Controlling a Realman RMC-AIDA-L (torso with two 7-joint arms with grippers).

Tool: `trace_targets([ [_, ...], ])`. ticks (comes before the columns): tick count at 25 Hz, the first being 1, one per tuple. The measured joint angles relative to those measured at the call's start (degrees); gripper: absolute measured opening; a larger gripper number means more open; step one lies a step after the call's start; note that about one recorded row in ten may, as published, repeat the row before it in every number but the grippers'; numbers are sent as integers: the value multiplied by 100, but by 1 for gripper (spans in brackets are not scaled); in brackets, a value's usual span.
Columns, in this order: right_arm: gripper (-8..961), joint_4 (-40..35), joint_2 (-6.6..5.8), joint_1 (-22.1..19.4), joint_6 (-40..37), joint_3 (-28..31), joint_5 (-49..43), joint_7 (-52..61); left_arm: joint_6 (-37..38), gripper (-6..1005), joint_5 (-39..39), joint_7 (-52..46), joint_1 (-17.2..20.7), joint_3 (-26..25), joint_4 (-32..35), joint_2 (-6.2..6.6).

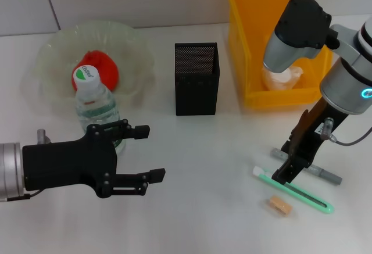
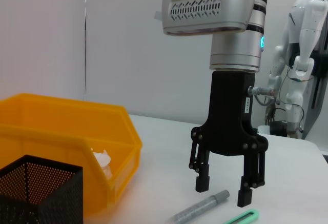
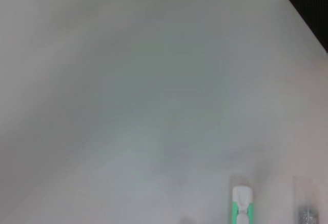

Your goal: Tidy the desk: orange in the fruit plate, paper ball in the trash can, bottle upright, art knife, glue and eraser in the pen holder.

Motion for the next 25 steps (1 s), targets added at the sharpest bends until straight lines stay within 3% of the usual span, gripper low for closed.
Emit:
trace_targets([
  [25, 698, 316, 9, 10, 346, -159, -31, 177, 66, 861, -10, 9, 58, -33, 38, 2],
])
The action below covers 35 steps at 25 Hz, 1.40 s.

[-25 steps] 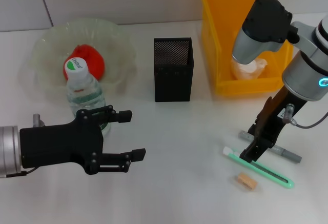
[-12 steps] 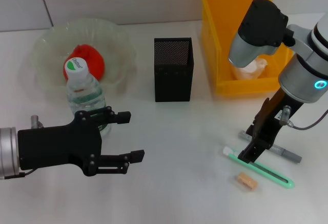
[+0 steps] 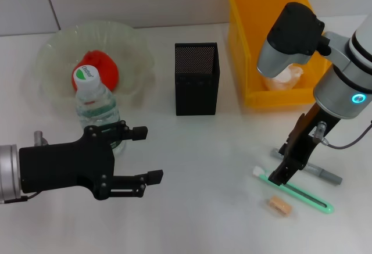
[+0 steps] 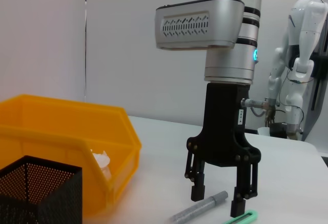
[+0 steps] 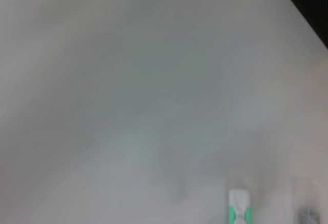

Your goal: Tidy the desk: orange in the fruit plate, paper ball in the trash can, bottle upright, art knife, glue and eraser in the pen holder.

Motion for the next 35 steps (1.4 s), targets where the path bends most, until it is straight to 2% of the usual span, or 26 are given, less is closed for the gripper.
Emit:
trace_targets([
  [35, 698, 316, 4, -58, 465, -574, -158, 539, 9, 861, 35, 123, 0, -5, -44, 2],
])
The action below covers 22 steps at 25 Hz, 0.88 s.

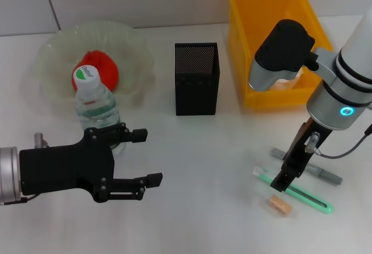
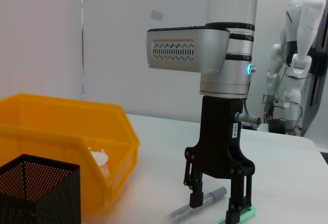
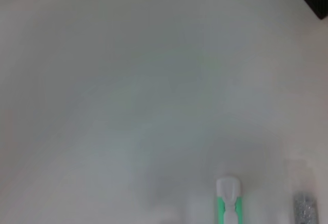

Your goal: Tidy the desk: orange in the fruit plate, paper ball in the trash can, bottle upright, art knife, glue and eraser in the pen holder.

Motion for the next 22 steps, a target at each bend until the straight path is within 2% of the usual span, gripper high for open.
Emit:
trace_targets([
  [10, 696, 14, -2, 28, 79, -19, 5, 25, 0, 861, 0, 8, 0, 0, 0, 7],
  [22, 695, 70, -5, 71, 205, -374, 12, 143, 0, 861, 0, 9, 22, 0, 0, 7],
])
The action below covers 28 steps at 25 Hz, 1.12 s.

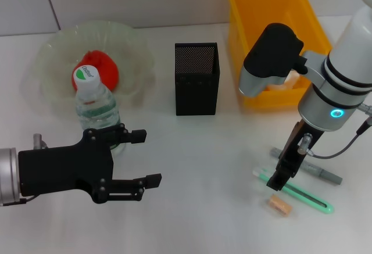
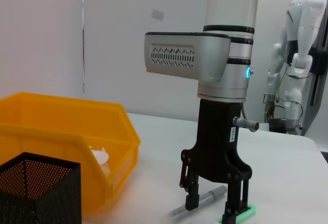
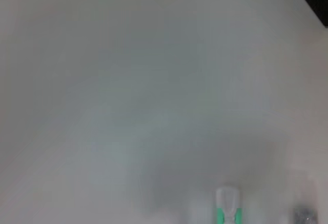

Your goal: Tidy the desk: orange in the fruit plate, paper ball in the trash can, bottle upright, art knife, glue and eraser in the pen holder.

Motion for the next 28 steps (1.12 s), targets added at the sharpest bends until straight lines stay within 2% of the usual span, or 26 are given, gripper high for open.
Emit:
trace_targets([
  [11, 684, 124, 3, 71, 107, -89, 16, 27, 0, 861, 0, -1, 4, 0, 0, 0],
  [25, 575, 141, 20, 80, 163, -222, 106, 57, 0, 861, 0, -1, 30, 0, 0, 0],
  [28, 522, 140, 20, 80, 171, -235, 107, 58, 0, 861, 0, -1, 31, 3, 0, 0],
])
